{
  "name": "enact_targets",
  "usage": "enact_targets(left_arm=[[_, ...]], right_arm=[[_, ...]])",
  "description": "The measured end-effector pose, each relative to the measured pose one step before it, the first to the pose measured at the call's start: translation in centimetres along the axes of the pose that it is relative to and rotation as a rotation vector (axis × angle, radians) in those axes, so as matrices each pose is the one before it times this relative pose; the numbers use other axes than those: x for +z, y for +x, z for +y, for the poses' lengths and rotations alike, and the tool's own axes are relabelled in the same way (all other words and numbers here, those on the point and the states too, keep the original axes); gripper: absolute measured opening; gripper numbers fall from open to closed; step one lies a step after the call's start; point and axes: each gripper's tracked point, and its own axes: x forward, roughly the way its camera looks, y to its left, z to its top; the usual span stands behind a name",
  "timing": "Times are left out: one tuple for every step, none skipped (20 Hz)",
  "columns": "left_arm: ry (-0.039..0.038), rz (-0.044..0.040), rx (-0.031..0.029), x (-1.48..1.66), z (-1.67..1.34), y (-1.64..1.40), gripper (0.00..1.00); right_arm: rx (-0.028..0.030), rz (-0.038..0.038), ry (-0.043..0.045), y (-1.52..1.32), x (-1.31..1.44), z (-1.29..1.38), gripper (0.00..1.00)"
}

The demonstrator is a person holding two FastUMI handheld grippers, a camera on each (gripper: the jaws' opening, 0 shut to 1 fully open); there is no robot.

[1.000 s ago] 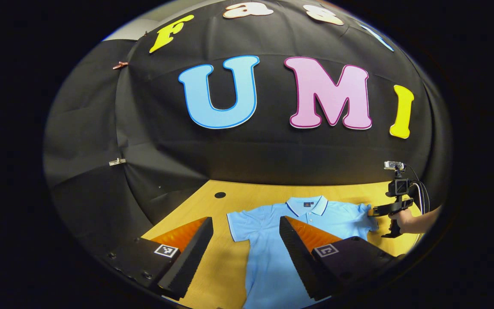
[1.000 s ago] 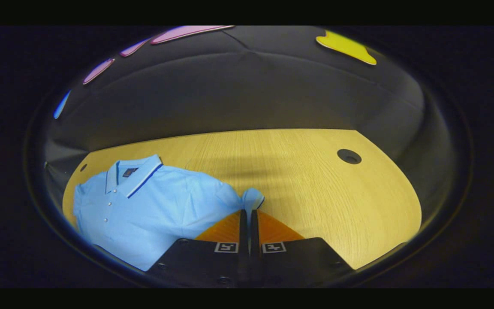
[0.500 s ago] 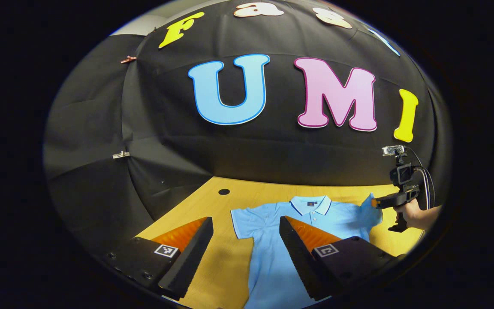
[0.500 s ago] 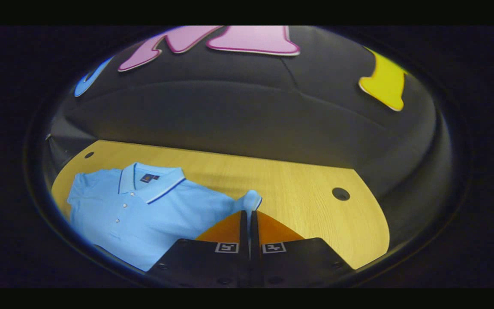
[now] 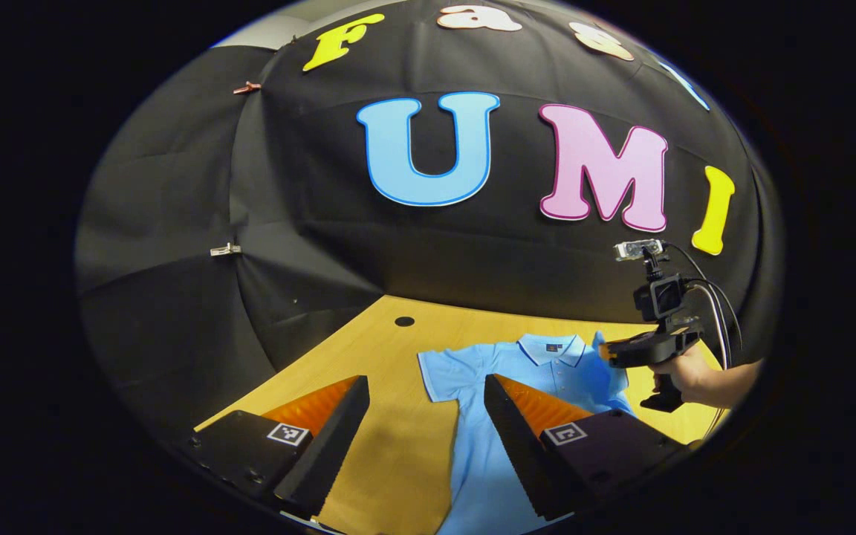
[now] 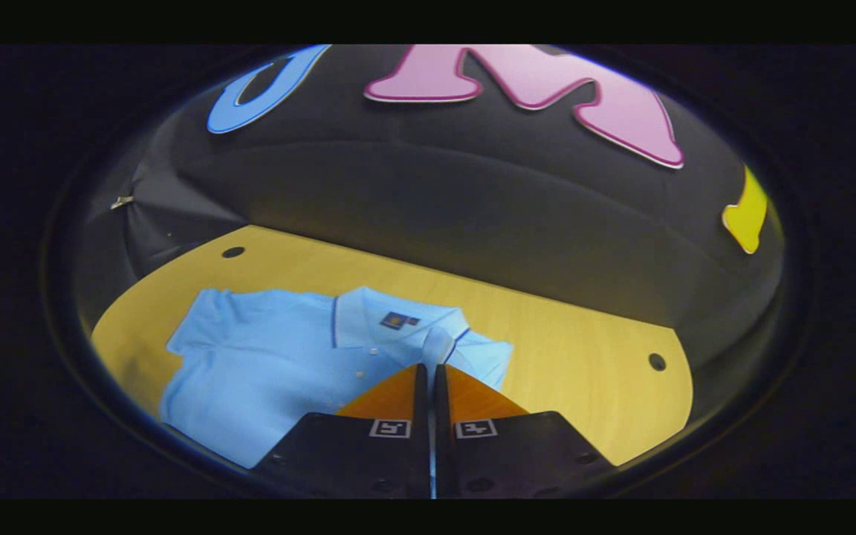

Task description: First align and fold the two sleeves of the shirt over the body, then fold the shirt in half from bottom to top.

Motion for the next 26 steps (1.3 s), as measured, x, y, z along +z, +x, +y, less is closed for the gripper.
enact_targets(left_arm=[[-0.01077,0.00324,0.00221,-0.002,0.432,0.172,0.99],[-0.01190,0.00305,0.00045,-0.202,0.460,0.265,0.99],[-0.01224,0.00380,-0.00363,-0.181,0.320,0.309,0.99],[-0.01076,0.00212,-0.00382,-0.112,0.227,0.448,0.99],[-0.00799,0.00325,-0.00473,-0.089,0.164,0.681,0.99],[-0.00541,0.00398,-0.00728,-0.342,0.068,0.696,1.00],[-0.00335,0.00264,-0.00818,-0.042,0.019,0.934,1.00],[-0.00155,0.00277,-0.01065,0.046,-0.153,1.138,1.00],[0.00135,-0.00084,-0.01256,-0.080,-0.187,1.615,1.00],[0.00075,0.00295,-0.00574,-0.052,-0.087,1.300,1.00],[0.00029,0.00522,-0.00537,-0.350,-0.164,1.199,1.00],[-0.00249,0.00658,-0.00243,-0.163,-0.066,1.269,1.00],[-0.00380,0.01262,-0.00526,-0.352,-0.149,1.391,0.99],[0.00006,0.01270,-0.00411,-0.442,-0.206,1.536,0.99],[0.00568,0.01768,0.00003,-0.543,-0.072,1.719,0.99],[0.01121,0.01356,0.00254,-0.567,0.057,1.728,1.00],[0.01373,0.01355,0.00080,-0.533,0.001,1.777,0.99],[0.01334,0.01579,0.00036,-0.381,-0.014,1.785,0.99],[0.00904,0.01579,-0.00137,-0.595,-0.135,1.836,0.99],[0.00489,0.02145,0.00130,-0.458,0.003,1.731,1.00],[-0.00078,0.02107,-0.00399,-0.493,-0.048,2.230,1.00],[-0.00265,0.00752,-0.00208,-0.131,-0.161,1.247,1.00],[0.00046,0.00960,-0.00246,0.045,-0.047,1.603,1.00],[0.00119,0.00994,-0.00034,-0.279,-0.012,1.148,1.00],[-0.00223,0.02854,-0.00129,-0.478,-0.090,1.817,1.00],[0.00864,0.04489,0.00458,-0.784,0.047,1.900,1.00]], right_arm=[[0.04121,0.00486,0.01322,-0.104,-0.146,1.942,0.08],[0.03098,0.00160,0.00872,-0.194,-0.164,1.531,0.14],[0.04222,-0.00313,0.00861,-0.274,-0.060,1.563,0.20],[0.03451,-0.00441,0.00572,-0.195,-0.248,1.518,0.24],[0.03150,-0.00187,0.00563,-0.421,-0.341,1.083,0.33],[0.01317,-0.00034,0.00606,-0.870,-0.423,0.590,0.38],[0.00800,0.00398,0.01170,-0.773,-0.529,0.282,0.53],[0.00634,0.00051,0.01921,-1.004,-0.573,0.105,0.69],[-0.00445,-0.00280,0.01427,-0.987,-0.397,-0.364,0.84],[-0.02227,-0.00952,0.00668,-1.434,-0.388,-1.017,0.94],[-0.02062,-0.00621,-0.00021,-1.118,-0.331,-0.943,0.96],[-0.01685,-0.00545,-0.00317,-1.113,-0.244,-0.994,0.98],[-0.01781,-0.00725,-0.00475,-1.102,-0.322,-0.841,0.99],[-0.01463,-0.00864,-0.00659,-0.861,-0.172,-0.938,0.98],[-0.01614,-0.00676,-0.00560,-1.213,-0.258,-0.860,0.98],[-0.01219,-0.00591,-0.00016,-0.672,-0.219,-0.853,0.99],[-0.00973,-0.00653,0.00515,-0.764,-0.321,-0.600,0.98],[-0.00658,-0.00446,0.00845,-0.660,-0.176,-0.560,0.98],[-0.00717,-0.00471,0.01214,-0.433,-0.406,-0.593,0.98],[-0.00588,-0.00552,0.00754,-0.556,-0.196,-0.539,0.98],[-0.01440,-0.00785,0.00743,-0.620,-0.282,-0.720,0.98],[-0.00938,-0.00632,0.00533,-0.285,-0.180,-0.464,0.98],[-0.01364,-0.00420,0.00608,-0.251,-0.100,-0.613,0.95],[-0.01453,-0.01076,0.01426,-0.297,-0.045,-0.585,0.98],[-0.01356,-0.01137,0.02629,-0.365,-0.020,-0.745,0.98],[-0.01144,-0.00265,0.01538,-0.491,-0.082,-0.715,0.95]])
